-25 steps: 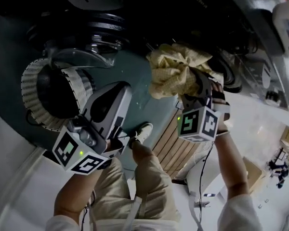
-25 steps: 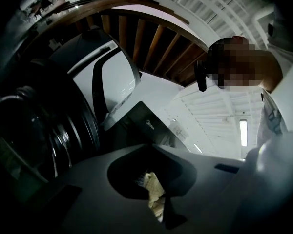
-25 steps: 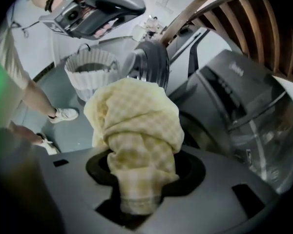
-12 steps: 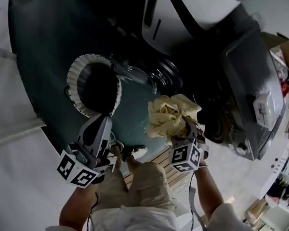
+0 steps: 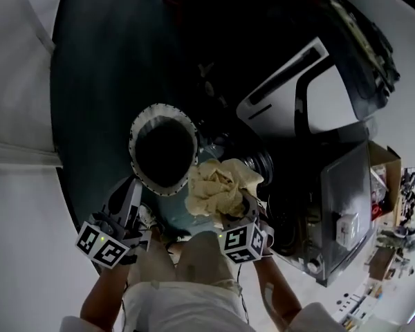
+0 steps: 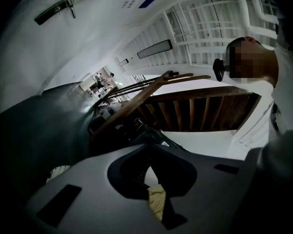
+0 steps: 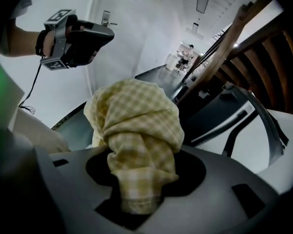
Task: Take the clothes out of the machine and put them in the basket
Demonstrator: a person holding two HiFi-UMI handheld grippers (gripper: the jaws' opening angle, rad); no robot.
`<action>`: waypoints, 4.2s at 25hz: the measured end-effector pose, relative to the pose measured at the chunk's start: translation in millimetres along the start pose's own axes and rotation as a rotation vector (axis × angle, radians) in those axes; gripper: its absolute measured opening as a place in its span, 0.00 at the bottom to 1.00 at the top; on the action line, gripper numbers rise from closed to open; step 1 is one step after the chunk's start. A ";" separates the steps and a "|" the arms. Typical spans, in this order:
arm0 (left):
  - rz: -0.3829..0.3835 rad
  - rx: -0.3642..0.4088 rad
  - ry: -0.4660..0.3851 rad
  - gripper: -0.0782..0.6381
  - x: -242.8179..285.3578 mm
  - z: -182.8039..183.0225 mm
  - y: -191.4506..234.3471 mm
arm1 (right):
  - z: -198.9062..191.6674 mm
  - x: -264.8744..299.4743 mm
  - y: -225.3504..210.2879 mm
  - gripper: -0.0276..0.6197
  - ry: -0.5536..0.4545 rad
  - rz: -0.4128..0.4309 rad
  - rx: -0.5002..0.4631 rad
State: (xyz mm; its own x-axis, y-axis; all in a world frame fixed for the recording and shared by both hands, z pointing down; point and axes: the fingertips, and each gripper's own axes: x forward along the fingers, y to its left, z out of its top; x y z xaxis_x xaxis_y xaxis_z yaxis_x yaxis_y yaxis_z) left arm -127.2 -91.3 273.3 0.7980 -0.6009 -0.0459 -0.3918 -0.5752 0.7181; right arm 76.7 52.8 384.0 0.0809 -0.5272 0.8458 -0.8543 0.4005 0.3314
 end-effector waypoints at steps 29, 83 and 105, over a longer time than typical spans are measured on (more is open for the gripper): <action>0.410 -0.039 -0.243 0.13 0.2 -38.0 129.9 | 44.7 304.0 107.0 0.40 -0.064 0.418 -0.563; 0.383 -0.033 -0.283 0.13 -49.1 66.8 111.4 | 194.6 247.1 22.2 0.06 -0.164 0.234 -0.506; 0.323 0.117 -0.489 0.13 -101.5 198.0 1.1 | 280.0 -29.9 -69.5 0.06 -0.458 0.102 -0.488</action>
State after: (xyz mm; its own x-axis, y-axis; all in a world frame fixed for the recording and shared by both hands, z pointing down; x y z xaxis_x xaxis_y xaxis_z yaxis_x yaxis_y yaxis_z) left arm -299.3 -140.8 141.3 0.3375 -0.9254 -0.1725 -0.6497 -0.3616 0.6687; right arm -10.1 -169.2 218.6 -0.3053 -0.6901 0.6561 -0.5079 0.7009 0.5009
